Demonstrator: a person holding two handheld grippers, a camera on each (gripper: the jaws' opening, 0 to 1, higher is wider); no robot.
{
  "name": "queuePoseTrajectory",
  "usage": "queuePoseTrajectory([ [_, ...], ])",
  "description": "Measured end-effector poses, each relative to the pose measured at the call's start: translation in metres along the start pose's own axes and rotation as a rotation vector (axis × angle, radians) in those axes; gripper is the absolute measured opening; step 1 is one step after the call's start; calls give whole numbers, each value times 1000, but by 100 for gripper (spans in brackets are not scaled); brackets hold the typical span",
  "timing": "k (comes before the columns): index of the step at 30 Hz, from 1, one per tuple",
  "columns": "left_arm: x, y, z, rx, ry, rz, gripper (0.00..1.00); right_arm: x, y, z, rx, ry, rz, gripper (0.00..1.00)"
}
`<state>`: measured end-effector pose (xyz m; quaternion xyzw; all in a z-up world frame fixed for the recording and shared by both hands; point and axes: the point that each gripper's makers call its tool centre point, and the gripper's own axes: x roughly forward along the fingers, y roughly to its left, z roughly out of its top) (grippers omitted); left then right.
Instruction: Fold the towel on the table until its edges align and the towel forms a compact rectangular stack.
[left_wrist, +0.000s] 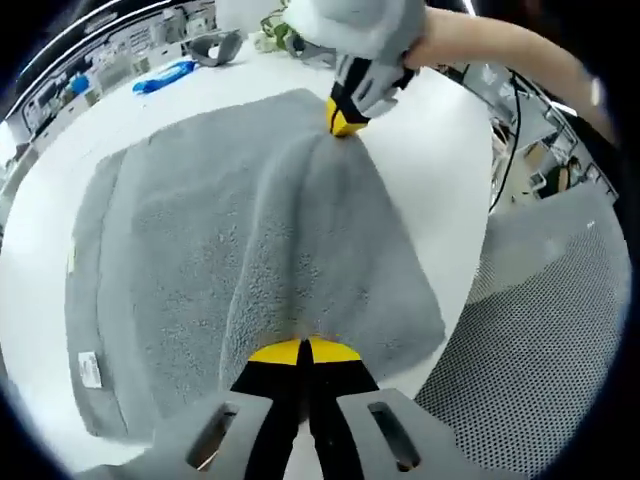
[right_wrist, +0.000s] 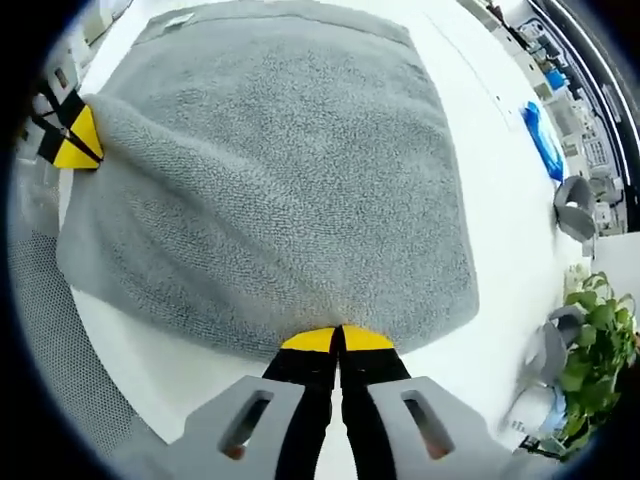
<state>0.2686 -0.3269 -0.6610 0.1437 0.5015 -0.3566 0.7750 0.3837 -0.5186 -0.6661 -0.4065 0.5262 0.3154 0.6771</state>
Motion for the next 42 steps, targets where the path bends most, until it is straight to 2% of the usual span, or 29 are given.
queuePoseTrajectory([
  [4,0,-2,0,-37,-2,-34,1,-2,3,-5,35,-30,30,0],
  [7,0,-14,1,-48,-10,-102,1,-2,4,-5,50,-62,28,0],
  [9,-4,-25,7,-5,-33,-154,1,-2,4,-4,55,-71,24,0],
  [10,-6,-28,13,30,-65,-164,1,-2,4,-4,57,-72,23,0],
  [12,-13,-31,34,53,-171,-171,1,-1,4,-3,64,-67,27,0],
  [13,-17,-27,41,40,-211,-154,1,-1,4,-3,64,-65,29,0],
  [16,-31,-5,62,-27,-337,-91,1,-1,4,-4,72,-64,39,0],
  [17,-36,10,66,-109,-379,-58,1,-1,4,-4,75,-67,42,0],
  [18,-37,16,66,-137,-387,-42,1,-2,3,-4,86,-75,48,0],
  [19,-39,36,61,-204,-383,18,1,-2,3,-4,94,-82,52,0],
  [20,-39,42,57,-210,-369,39,1,-2,3,-4,98,-85,54,0],
  [21,-36,64,40,-203,-299,119,1,-2,3,-4,119,-99,64,0],
  [23,-32,78,27,-160,-231,156,1,-2,2,-4,151,-109,75,0],
  [25,-29,82,25,-173,-224,159,1,-2,2,-4,173,-112,80,0],
  [26,-23,90,15,-167,-161,163,1,-2,3,-4,192,-111,82,0],
  [29,-13,109,1,9,-38,259,1,-1,4,-4,190,-107,74,0],
  [30,-11,107,3,28,-42,254,1,-1,4,-4,188,-106,69,0],
  [31,-12,104,12,14,-80,244,1,-1,4,-4,179,-106,62,0],
  [34,-11,110,16,172,-22,303,1,-1,4,-4,172,-110,54,0],
  [36,-10,115,20,216,-17,328,1,-1,4,-4,176,-116,54,0],
  [39,-9,122,24,179,-26,310,1,-2,3,-4,195,-132,58,0],
  [42,-9,126,26,179,-28,285,1,-2,3,-5,220,-143,69,0],
])
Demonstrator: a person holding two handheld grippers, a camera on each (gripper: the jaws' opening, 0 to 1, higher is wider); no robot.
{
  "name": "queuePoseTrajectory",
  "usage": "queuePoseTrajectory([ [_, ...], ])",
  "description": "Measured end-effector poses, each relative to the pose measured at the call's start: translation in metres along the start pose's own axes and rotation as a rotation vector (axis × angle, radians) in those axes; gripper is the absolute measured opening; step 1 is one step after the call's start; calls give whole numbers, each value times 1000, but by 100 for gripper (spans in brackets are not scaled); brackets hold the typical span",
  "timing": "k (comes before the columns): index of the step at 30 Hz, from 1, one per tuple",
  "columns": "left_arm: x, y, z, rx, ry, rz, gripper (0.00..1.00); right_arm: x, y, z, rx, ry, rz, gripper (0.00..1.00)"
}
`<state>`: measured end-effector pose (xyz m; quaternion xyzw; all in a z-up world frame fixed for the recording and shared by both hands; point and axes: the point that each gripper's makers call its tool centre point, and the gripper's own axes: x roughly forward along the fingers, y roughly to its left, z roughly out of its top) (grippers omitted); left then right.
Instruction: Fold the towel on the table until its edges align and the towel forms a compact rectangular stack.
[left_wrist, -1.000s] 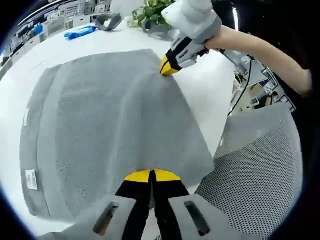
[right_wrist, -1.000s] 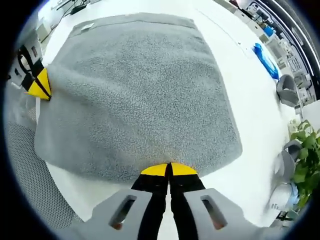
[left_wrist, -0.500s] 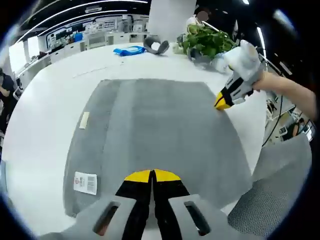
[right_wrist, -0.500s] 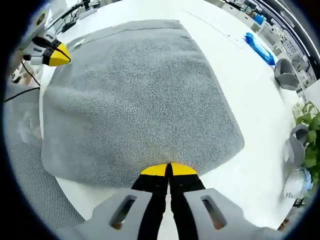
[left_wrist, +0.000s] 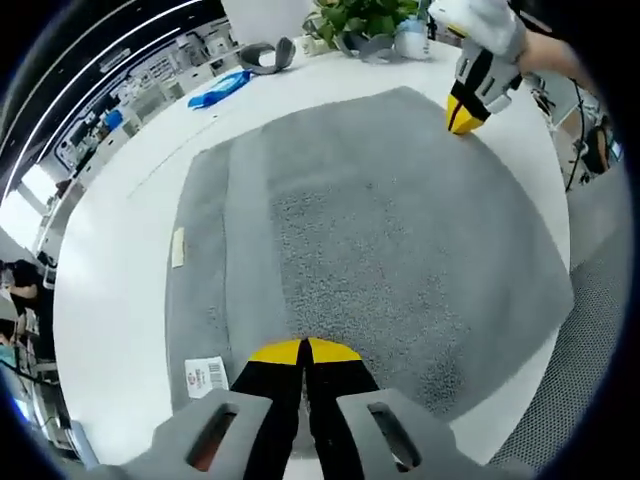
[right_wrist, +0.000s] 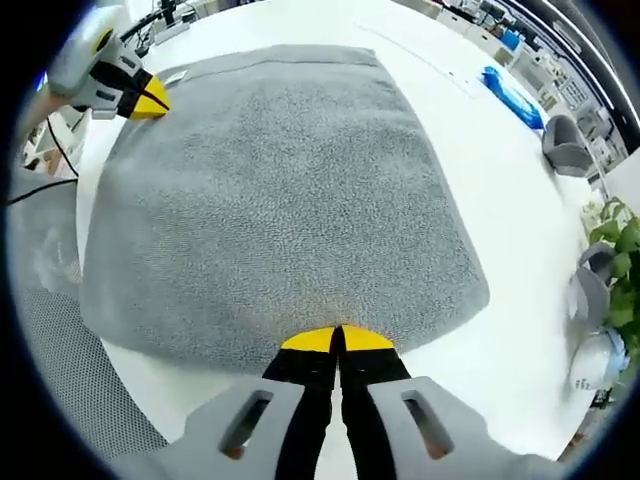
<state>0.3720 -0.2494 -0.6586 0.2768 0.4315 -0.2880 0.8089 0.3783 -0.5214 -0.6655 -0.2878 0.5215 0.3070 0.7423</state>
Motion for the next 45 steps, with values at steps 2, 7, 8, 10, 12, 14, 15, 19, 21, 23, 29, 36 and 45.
queuePoseTrajectory([
  [2,2,3,1,-1,4,-14,1,0,1,-1,10,-7,9,0],
  [7,7,12,7,49,25,-4,1,-2,4,-2,63,-37,45,0],
  [8,8,14,8,61,32,-2,1,-2,6,-3,85,-48,59,0],
  [10,11,19,10,74,37,2,1,-2,8,-4,108,-63,79,0],
  [12,13,24,12,75,36,6,1,-3,10,-5,114,-73,91,0],
  [14,14,26,14,69,37,3,1,-4,13,-6,114,-81,105,0],
  [15,14,27,14,64,40,0,1,-4,15,-7,112,-83,110,0],
  [19,16,30,16,58,50,-9,1,-5,21,-8,101,-78,119,0],
  [21,17,31,16,47,58,-19,1,-5,22,-7,86,-75,111,0],
  [23,17,31,16,37,64,-26,1,-5,22,-7,76,-76,109,0],
  [29,17,29,15,73,84,-39,1,-38,-9,35,33,-298,63,0],
  [36,18,29,16,90,116,-58,1,-5,-40,23,-124,-108,20,0],
  [45,19,29,18,105,135,-64,1,0,-26,-1,-99,-131,52,0],
])
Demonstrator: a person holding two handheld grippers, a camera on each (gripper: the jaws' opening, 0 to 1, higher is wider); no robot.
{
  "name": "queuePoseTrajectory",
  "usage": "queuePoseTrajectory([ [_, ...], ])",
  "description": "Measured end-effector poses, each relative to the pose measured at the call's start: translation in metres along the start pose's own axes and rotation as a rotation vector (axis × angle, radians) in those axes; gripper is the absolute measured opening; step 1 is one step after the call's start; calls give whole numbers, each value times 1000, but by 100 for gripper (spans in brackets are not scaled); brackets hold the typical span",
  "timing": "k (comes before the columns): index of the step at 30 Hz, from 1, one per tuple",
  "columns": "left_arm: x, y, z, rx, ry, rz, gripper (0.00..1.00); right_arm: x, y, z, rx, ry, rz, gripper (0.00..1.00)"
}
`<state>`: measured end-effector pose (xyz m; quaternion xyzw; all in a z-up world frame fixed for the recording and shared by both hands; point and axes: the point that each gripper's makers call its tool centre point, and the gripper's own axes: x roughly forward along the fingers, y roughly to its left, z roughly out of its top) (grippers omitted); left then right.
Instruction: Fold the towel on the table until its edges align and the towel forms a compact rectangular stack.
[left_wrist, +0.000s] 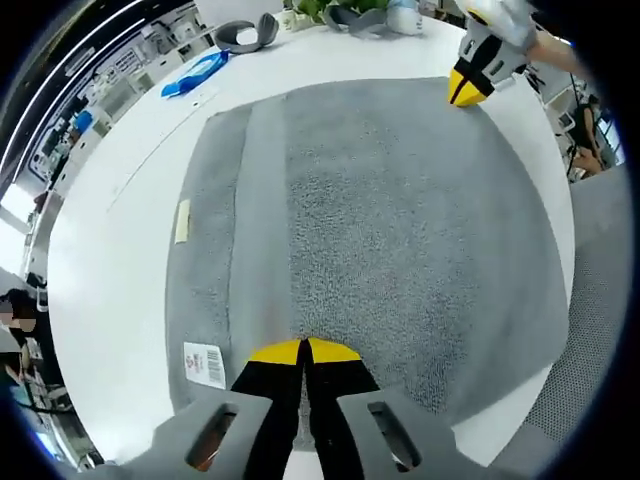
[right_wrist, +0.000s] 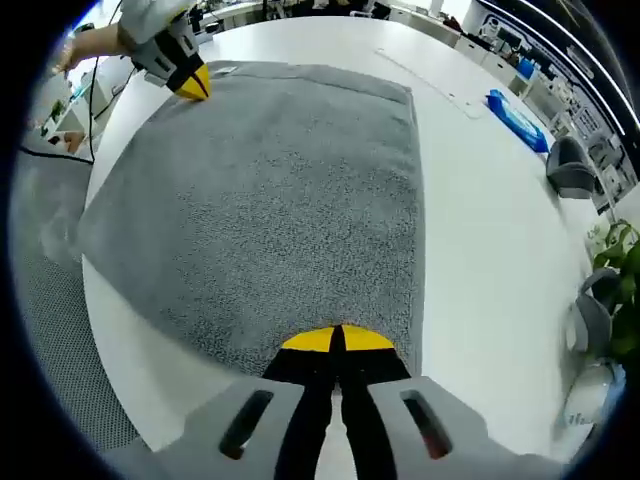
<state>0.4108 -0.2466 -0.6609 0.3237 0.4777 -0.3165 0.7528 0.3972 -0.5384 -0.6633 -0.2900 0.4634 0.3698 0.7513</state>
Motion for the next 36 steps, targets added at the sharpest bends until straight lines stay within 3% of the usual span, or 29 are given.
queuePoseTrajectory([
  [7,2,1,2,116,36,-18,1,-1,6,-3,-55,-9,-71,0],
  [12,2,3,2,77,30,-47,1,-2,8,-6,-57,0,-89,0],
  [19,2,2,3,74,36,-92,1,-6,18,-12,3,-6,-42,0],
  [28,4,2,4,26,105,-164,1,-11,38,-20,23,-16,-26,0],
  [36,9,6,12,111,132,-138,1,-15,46,-24,59,-31,-9,0],
])
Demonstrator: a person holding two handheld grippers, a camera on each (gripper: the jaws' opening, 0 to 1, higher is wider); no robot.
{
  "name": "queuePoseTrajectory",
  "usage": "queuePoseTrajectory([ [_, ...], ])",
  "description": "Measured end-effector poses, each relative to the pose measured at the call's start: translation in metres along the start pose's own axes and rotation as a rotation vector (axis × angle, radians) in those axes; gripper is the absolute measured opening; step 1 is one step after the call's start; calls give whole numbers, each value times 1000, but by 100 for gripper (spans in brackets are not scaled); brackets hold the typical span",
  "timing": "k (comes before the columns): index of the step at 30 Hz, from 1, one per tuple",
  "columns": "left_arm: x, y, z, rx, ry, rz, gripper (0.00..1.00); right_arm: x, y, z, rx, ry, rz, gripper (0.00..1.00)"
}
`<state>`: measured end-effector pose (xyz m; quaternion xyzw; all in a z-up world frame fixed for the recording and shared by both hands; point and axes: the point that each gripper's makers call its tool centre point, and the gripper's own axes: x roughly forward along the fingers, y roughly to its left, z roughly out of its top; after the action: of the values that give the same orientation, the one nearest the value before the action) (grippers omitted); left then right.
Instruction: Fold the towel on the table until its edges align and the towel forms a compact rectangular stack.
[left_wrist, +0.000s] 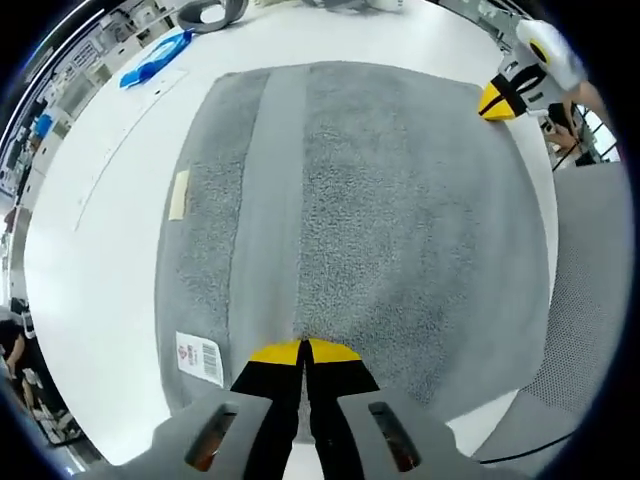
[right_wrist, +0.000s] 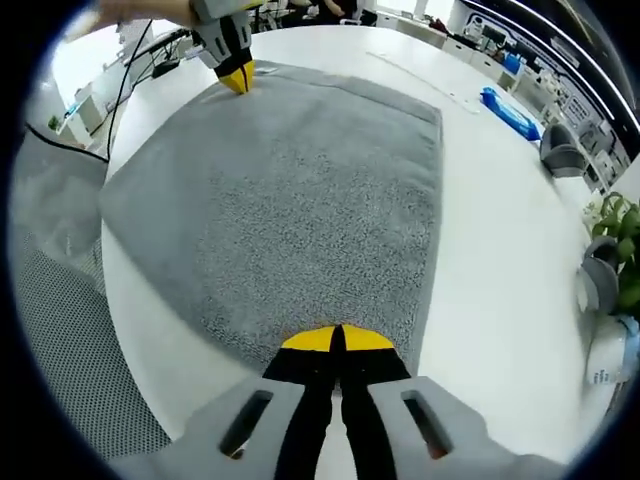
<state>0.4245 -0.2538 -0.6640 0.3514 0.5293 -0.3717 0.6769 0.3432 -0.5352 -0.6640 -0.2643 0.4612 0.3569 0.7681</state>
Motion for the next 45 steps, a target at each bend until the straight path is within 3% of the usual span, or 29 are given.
queuePoseTrajectory([
  [4,1,3,4,34,19,17,1,0,2,0,11,-1,7,0],
  [17,3,15,13,49,-7,31,1,-4,15,-4,-8,22,10,0],
  [26,5,20,18,100,20,43,1,-5,23,-6,-28,37,1,0],
  [45,8,30,30,170,39,60,1,-10,46,-12,16,8,23,0],
])
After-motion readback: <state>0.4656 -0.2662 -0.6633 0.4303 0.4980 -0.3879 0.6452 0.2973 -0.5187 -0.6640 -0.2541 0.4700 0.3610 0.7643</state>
